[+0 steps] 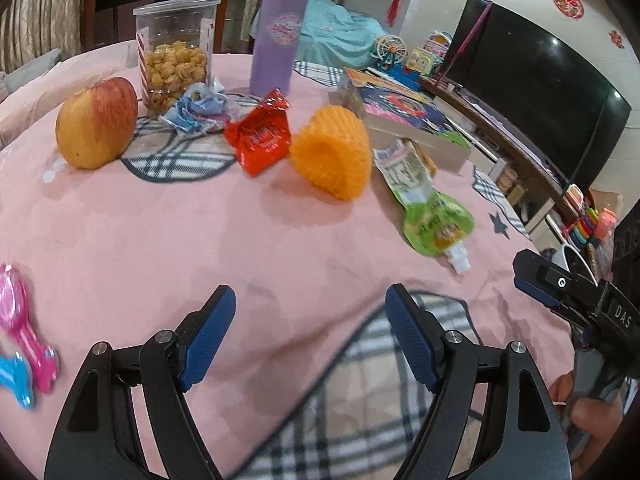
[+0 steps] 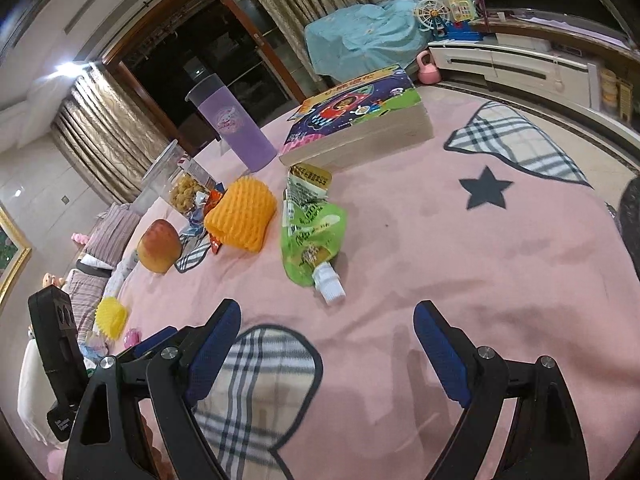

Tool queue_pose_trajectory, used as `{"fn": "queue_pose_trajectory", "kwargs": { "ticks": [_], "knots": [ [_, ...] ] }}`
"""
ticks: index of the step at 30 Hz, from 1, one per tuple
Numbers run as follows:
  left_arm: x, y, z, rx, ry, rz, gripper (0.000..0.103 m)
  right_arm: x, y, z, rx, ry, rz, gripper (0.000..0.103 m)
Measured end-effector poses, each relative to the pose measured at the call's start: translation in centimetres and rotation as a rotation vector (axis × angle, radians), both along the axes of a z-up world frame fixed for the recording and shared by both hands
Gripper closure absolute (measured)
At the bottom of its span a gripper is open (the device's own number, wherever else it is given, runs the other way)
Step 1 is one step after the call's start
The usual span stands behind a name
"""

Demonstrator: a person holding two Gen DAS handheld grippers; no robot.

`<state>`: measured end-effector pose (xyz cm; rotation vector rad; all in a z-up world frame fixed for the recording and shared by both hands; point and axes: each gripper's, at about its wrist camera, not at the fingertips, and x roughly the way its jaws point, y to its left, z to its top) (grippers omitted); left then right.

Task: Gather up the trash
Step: 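Move both open grippers back toward the table items, then grasp the orange foam net with the left gripper while the right grasps the green drink pouch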

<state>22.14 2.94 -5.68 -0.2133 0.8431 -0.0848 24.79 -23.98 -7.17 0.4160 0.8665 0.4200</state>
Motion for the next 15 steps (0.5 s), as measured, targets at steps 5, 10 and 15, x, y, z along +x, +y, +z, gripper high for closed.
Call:
{"fn": "queue_pose_trajectory", "kwargs": {
  "ticks": [5, 10, 15],
  "knots": [
    [2.3, 0.6, 0.6, -0.002, -0.013, -0.002, 0.024, 1.9, 0.8, -0.2, -0.011, -0.007, 0.012, 0.013],
    [4.7, 0.7, 1.2, -0.012, -0.024, -0.013, 0.024, 4.0, 2.1, -0.5, -0.05, -0.018, 0.041, 0.014],
    [7.0, 0.3, 1.3, -0.016, -0.028, -0.027, 0.023, 6.3, 3.1, -1.3, -0.072, -0.008, 0.072, 0.015]
  ]
}}
